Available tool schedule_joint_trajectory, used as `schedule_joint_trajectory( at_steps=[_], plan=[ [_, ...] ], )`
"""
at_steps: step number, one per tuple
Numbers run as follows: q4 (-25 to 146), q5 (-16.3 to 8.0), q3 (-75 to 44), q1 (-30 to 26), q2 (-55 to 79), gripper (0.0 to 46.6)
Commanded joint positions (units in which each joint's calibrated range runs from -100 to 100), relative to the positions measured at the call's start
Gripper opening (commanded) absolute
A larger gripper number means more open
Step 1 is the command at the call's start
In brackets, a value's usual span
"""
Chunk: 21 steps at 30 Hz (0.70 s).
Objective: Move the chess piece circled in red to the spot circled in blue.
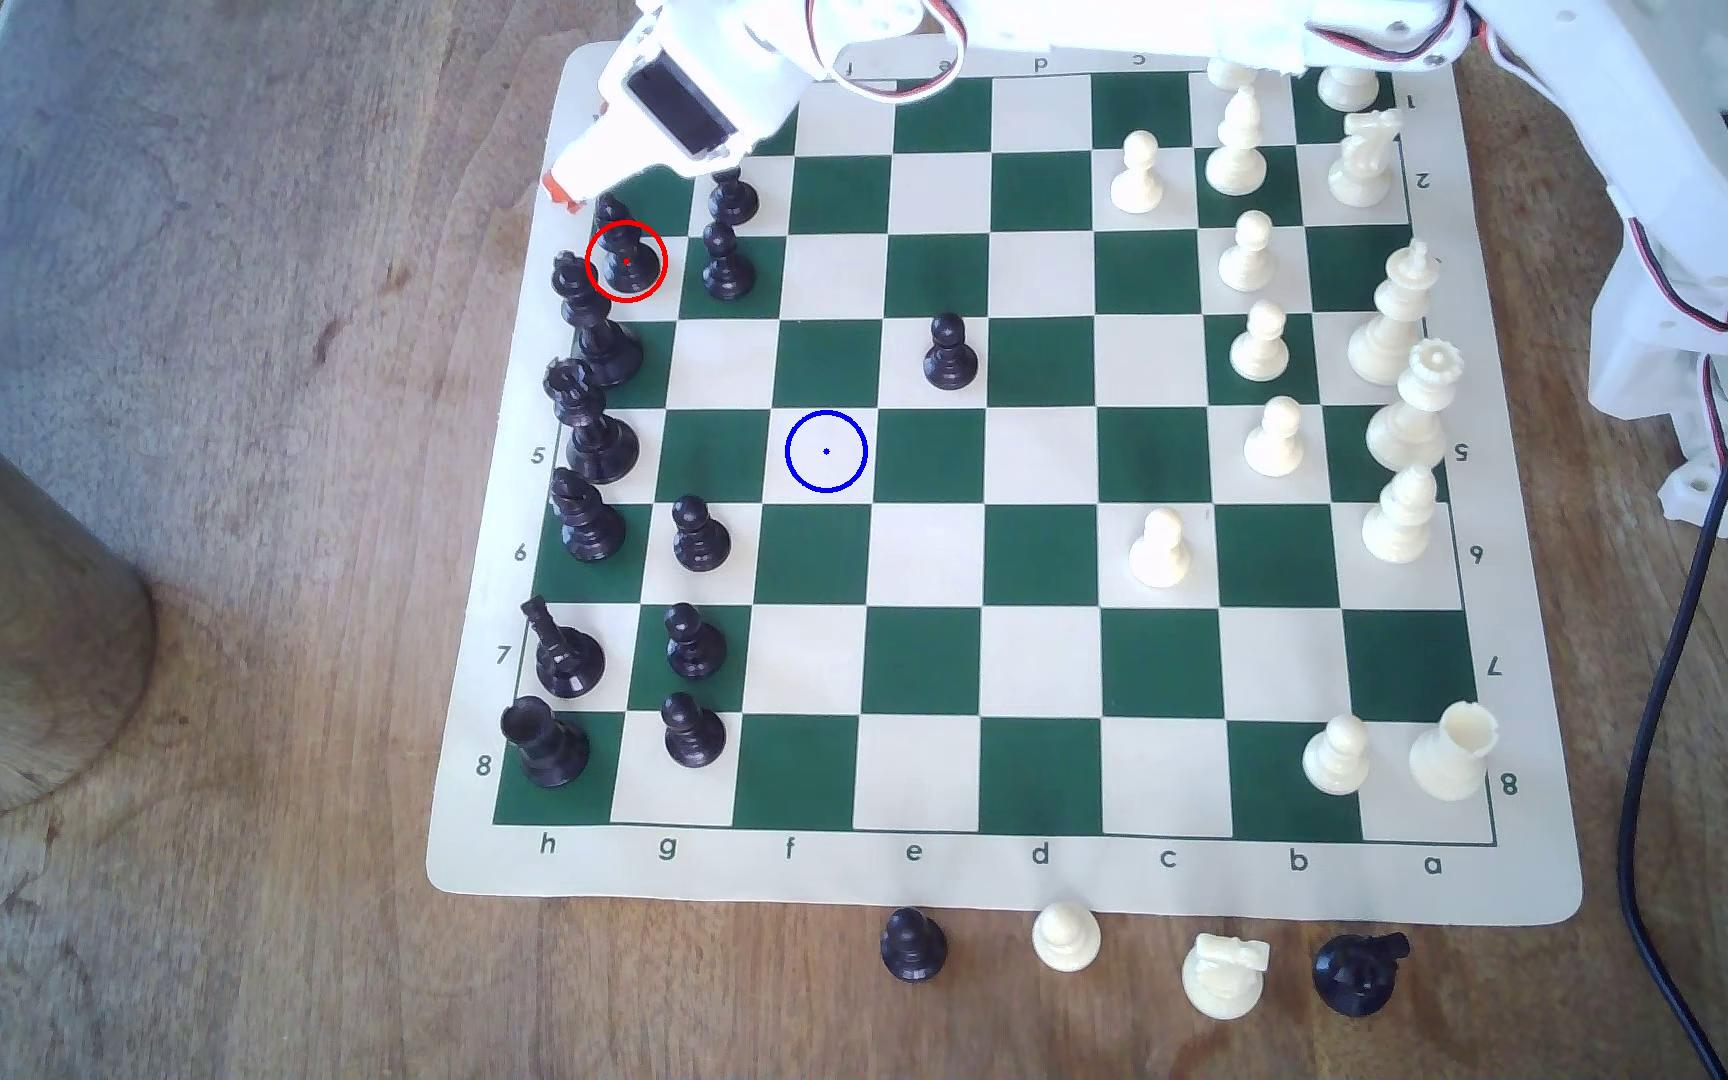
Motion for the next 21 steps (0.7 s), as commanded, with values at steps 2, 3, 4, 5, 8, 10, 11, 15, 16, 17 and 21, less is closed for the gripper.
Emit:
schedule_joint_trajectory(
  at_steps=[2, 3, 4, 5, 8, 10, 11, 15, 16, 17, 21],
  plan=[
    [-0.38, -0.10, -7.23, -0.03, -0.82, 17.8],
    [-0.38, -0.15, -7.23, -0.03, -0.56, 17.7],
    [-0.47, -0.20, -7.32, -0.03, -0.05, 17.7],
    [-0.47, -0.20, -7.32, -0.03, 0.20, 17.6],
    [-0.55, -0.24, -7.41, -0.03, 1.05, 17.2],
    [-0.55, -0.29, -7.41, -0.19, 1.39, 17.0],
    [-0.55, -0.29, -7.41, -0.19, 1.56, 16.9],
    [-0.88, -0.44, -7.41, -0.50, 2.15, 16.7],
    [-0.96, -0.49, -7.41, -0.58, 2.32, 16.7],
    [-1.12, -0.54, -7.41, -0.66, 2.49, 16.6],
    [-1.37, -0.63, -8.50, -0.73, 3.77, 15.6]
  ],
)
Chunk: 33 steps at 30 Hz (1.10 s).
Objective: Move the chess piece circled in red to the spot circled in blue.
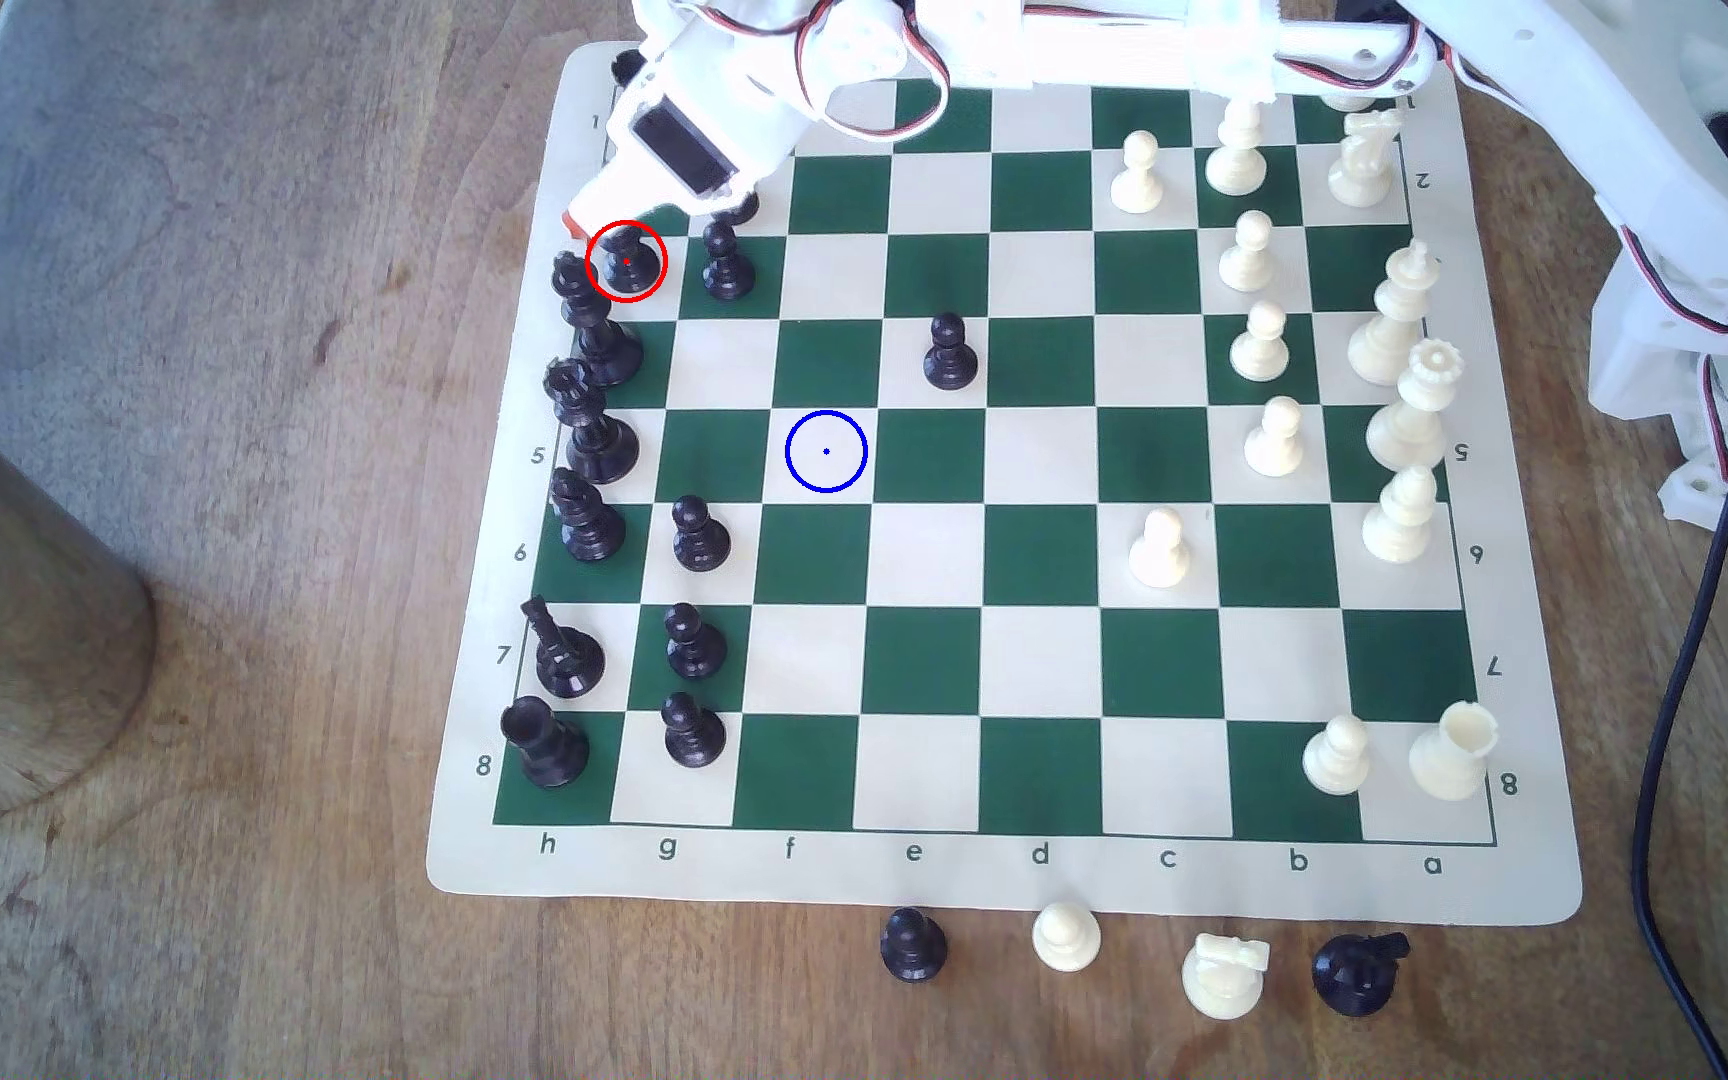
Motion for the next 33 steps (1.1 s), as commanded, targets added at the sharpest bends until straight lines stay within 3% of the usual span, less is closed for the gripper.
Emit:
schedule_joint_trajectory(
  at_steps=[1, 17, 26, 30, 31, 33],
  plan=[
    [-1.37, -0.20, -6.60, -0.37, -1.26, 15.2],
    [-1.61, -0.78, -9.05, -0.76, 1.29, 15.8],
    [-1.61, -0.83, -10.23, -1.15, 2.22, 13.1],
    [-1.53, -0.88, -11.32, -1.23, 2.82, 9.1],
    [-1.53, -0.88, -11.50, -1.23, 2.99, 5.4],
    [-1.53, -0.78, -11.50, -1.15, 3.16, 2.3]
  ],
)
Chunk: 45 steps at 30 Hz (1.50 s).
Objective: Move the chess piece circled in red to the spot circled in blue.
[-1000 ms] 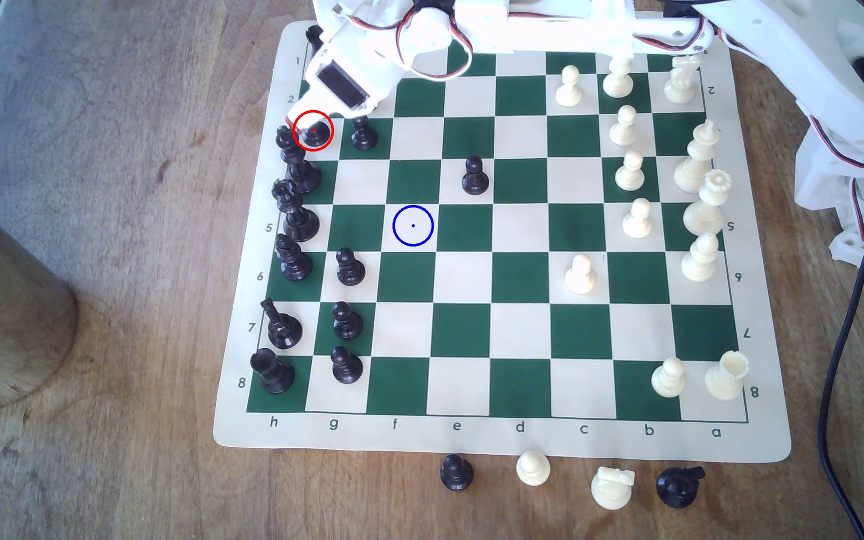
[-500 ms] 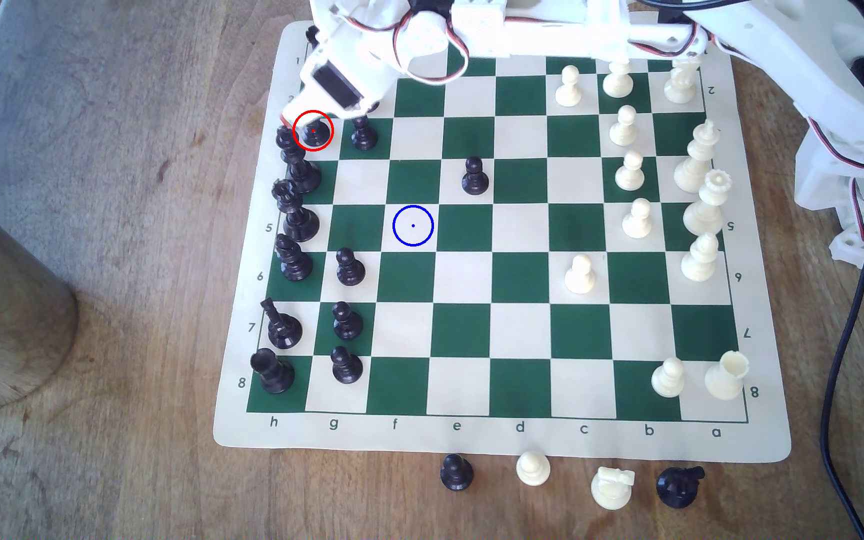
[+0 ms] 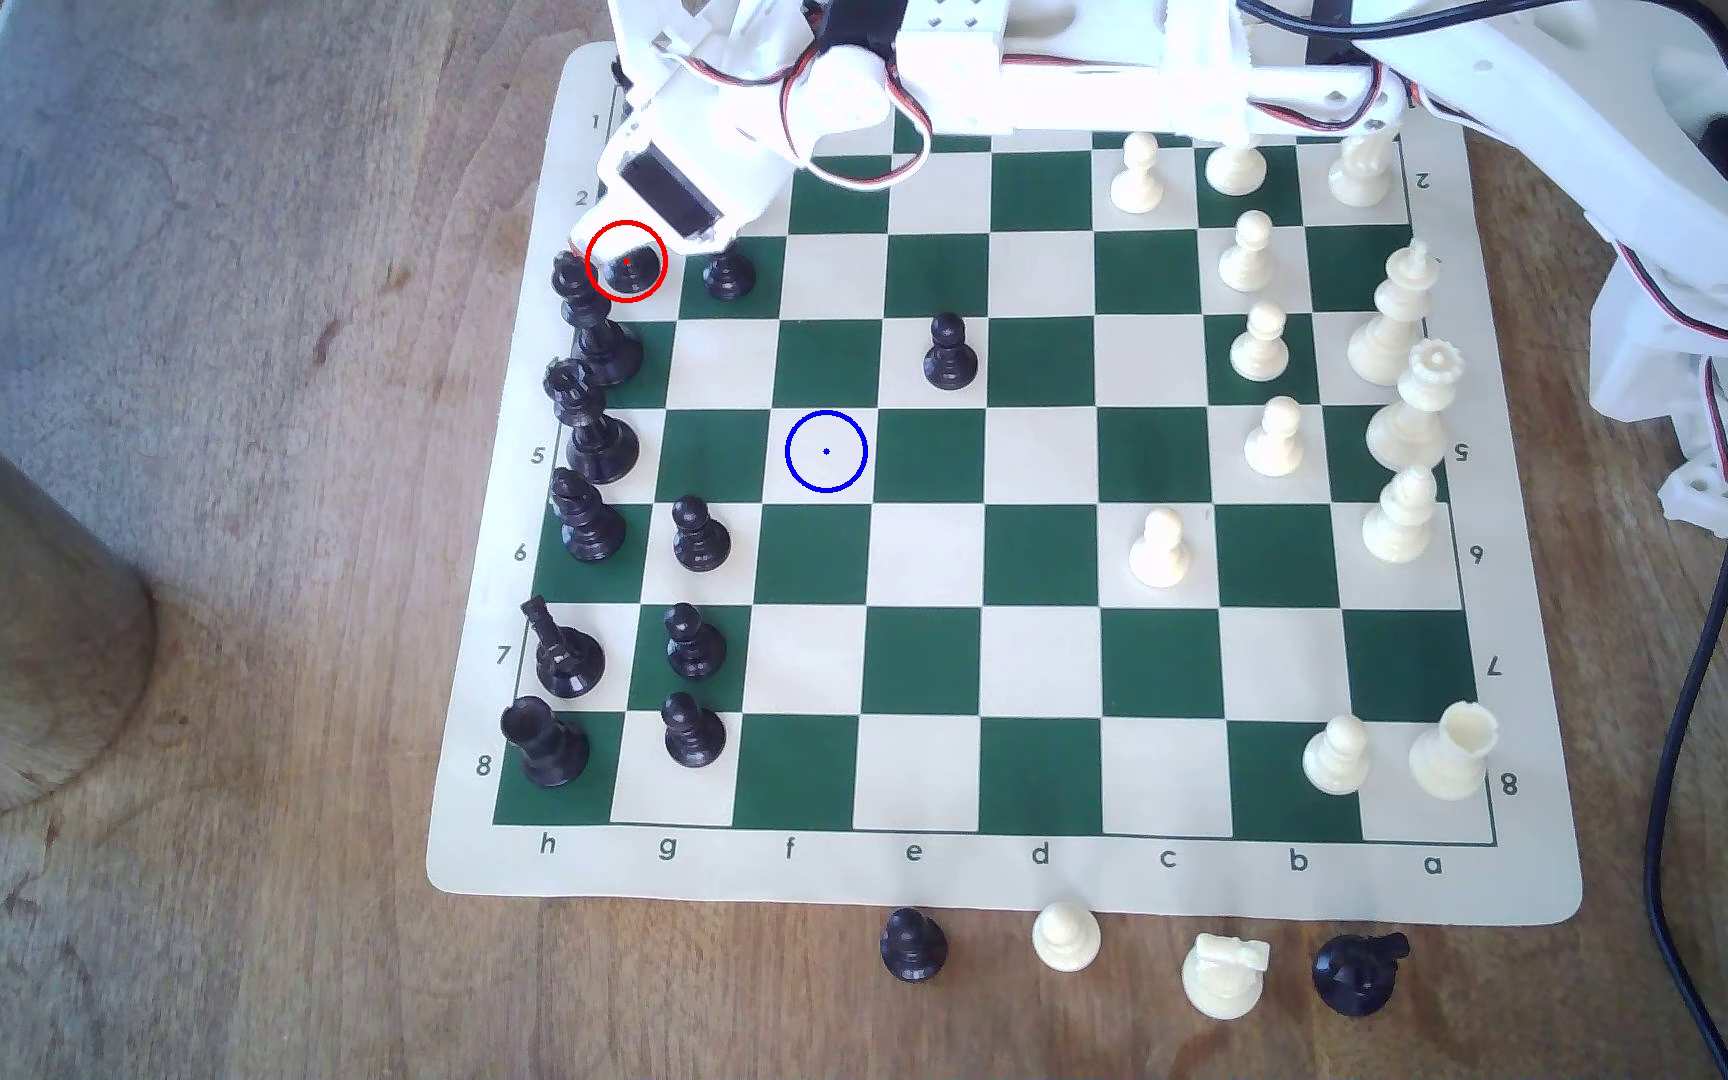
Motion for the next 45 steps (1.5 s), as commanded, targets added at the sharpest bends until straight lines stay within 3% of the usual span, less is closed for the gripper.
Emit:
schedule_joint_trajectory(
  at_steps=[1, 11, 22, 28, 34, 45],
  plan=[
    [-0.81, 0.00, -5.44, -0.26, -2.12, 1.6],
    [-0.07, -0.34, -5.53, 0.52, -3.39, 0.3],
    [3.28, -1.07, -7.53, 2.94, -15.36, 0.3],
    [3.12, -1.51, 7.52, 2.01, -29.79, 0.3],
    [-1.79, -1.81, 29.73, -2.06, -42.53, 0.3],
    [-9.00, -2.44, 52.40, -5.74, -50.59, 0.3]
  ],
)
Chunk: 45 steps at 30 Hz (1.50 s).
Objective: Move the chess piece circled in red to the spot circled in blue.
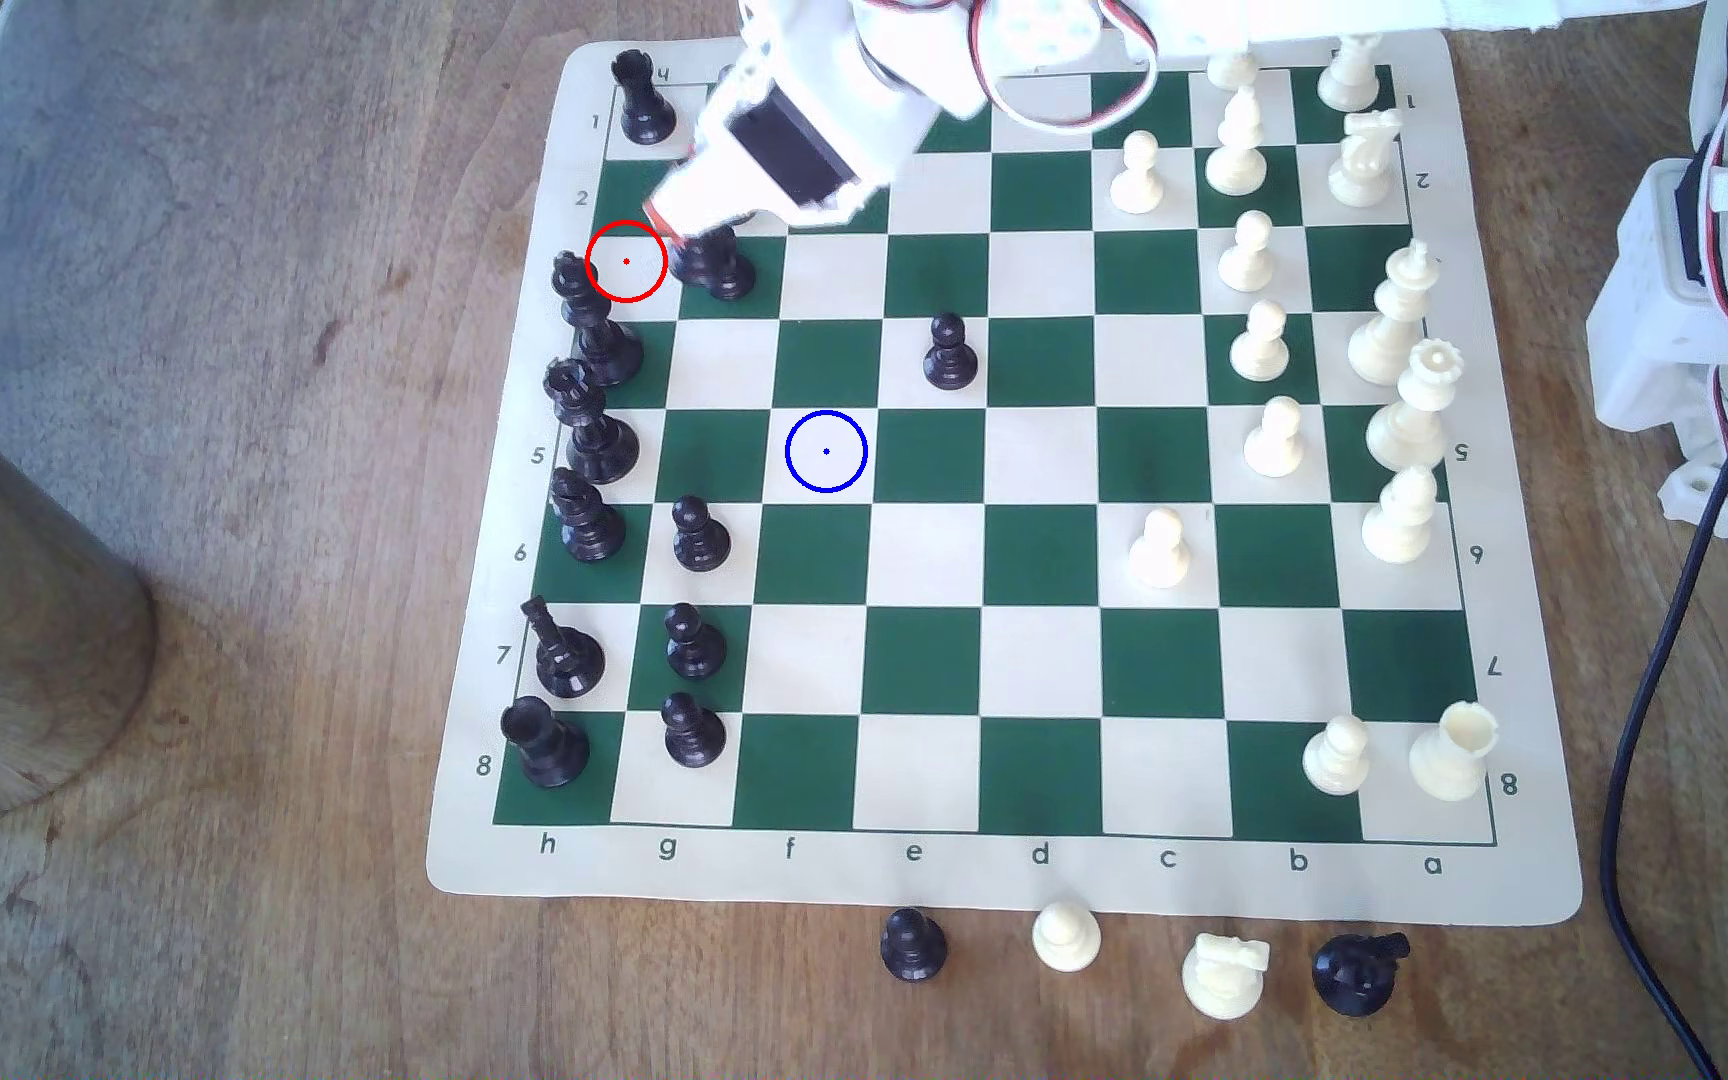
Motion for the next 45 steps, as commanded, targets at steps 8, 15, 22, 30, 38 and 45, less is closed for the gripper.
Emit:
schedule_joint_trajectory(
  at_steps=[8, 15, 22, 30, 38, 45],
  plan=[
    [-6.88, 0.00, 14.30, -2.05, -12.94, 0.3],
    [-8.19, 0.78, 17.38, -4.01, -12.43, 0.3],
    [-8.93, 1.37, 16.11, -4.24, -9.80, 0.3],
    [-9.50, 1.61, 15.02, -5.89, -4.54, 0.3],
    [-9.75, 1.32, 12.12, -5.18, -1.14, 0.3],
    [-10.24, 1.47, 10.58, -5.10, 1.66, 0.3]
  ],
)
